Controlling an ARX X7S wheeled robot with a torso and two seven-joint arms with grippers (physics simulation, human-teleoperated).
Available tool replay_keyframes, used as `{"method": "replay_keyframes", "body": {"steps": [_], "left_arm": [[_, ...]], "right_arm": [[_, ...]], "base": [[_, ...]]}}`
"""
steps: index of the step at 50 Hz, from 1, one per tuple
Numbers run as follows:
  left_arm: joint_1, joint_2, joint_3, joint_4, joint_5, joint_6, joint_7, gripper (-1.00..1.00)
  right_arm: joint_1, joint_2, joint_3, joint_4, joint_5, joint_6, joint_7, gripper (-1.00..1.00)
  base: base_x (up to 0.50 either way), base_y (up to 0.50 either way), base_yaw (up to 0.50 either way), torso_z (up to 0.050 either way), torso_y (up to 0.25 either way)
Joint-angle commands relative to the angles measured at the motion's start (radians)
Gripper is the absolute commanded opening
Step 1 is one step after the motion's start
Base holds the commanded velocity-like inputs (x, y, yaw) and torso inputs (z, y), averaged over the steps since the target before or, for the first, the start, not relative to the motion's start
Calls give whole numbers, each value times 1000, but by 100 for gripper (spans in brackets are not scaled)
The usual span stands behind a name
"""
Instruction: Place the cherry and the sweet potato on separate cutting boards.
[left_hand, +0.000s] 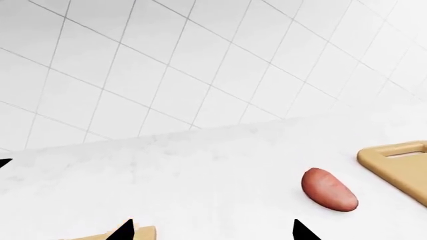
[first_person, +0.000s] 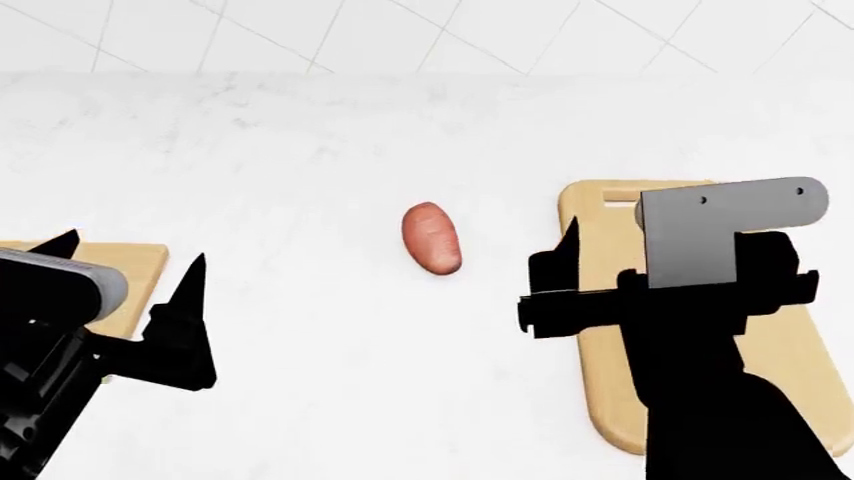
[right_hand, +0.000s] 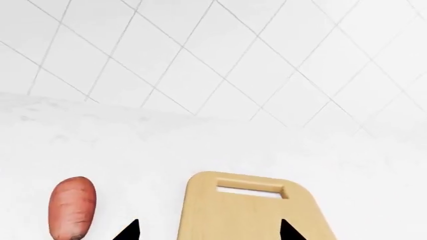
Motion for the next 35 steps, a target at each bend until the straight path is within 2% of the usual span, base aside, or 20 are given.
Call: {"method": "replay_keyframes", "body": {"steps": [1,13,18,23,26,29,30,31,33,35], "left_arm": [[-7,-6,3,6,-6,-13,-6,100],[-15,-2,5,3,-21,-24,-5,100],[-111,42,21,-34,-45,-76,-11,100],[-247,116,41,-183,-85,-145,10,100],[-356,173,111,-322,-68,-144,48,100],[-439,246,53,-498,-124,-167,75,100],[-456,257,60,-543,-119,-134,100,100],[-479,288,22,-618,-130,-123,82,100],[-510,289,87,-671,-107,-75,153,100],[-567,303,173,-758,-45,-44,167,100]], "right_arm": [[-16,17,3,-54,25,26,-16,100],[-3,13,-5,-57,31,37,-14,100],[19,7,0,-77,33,72,9,100],[44,6,8,-118,35,118,39,100],[58,10,20,-160,42,153,55,100],[63,12,31,-187,48,177,67,100],[63,13,33,-192,50,182,68,100],[65,16,32,-196,50,187,69,100],[70,17,33,-196,52,195,70,100],[78,17,32,-198,55,201,70,100]], "base": [[227,0,0,0,0],[222,0,0,0,1],[3,0,0,0,0],[0,0,0,0,0],[0,0,0,0,0],[0,0,0,0,0],[0,0,0,0,0],[0,0,0,0,0],[0,0,0,0,0],[0,0,0,0,0]]}}
